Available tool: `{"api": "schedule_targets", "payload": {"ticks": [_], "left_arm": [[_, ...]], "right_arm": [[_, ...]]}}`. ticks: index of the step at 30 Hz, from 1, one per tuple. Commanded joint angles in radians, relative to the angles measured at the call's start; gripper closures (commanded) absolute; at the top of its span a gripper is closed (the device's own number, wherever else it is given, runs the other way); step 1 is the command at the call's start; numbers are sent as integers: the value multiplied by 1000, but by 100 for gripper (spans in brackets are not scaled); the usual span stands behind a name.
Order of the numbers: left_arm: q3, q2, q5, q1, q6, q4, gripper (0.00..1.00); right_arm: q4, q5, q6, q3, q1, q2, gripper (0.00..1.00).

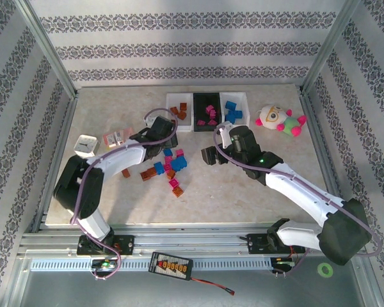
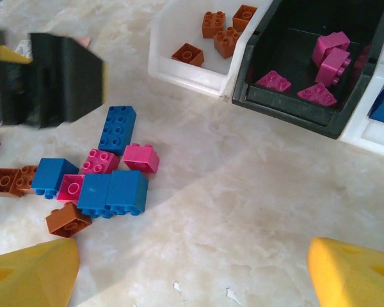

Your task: Sort the legos into containers by color

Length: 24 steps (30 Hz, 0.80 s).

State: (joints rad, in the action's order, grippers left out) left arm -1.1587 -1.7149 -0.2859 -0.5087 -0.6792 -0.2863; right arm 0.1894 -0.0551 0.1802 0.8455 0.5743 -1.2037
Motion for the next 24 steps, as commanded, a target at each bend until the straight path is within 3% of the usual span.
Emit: {"api": "schedule_targets", "payload": {"ticks": [1,10,24], "left_arm": [[-102,-79,8,24,-101,-134,13],[-238,-251,30,47,-151,-178,29],[-254,-333,119,44,-155,-197,54]], "right_arm": [[-22,6,25,-17,9,28,8],[-5,28,13,1,9,26,8],[-2,37,24,-6,9,39,8]]}}
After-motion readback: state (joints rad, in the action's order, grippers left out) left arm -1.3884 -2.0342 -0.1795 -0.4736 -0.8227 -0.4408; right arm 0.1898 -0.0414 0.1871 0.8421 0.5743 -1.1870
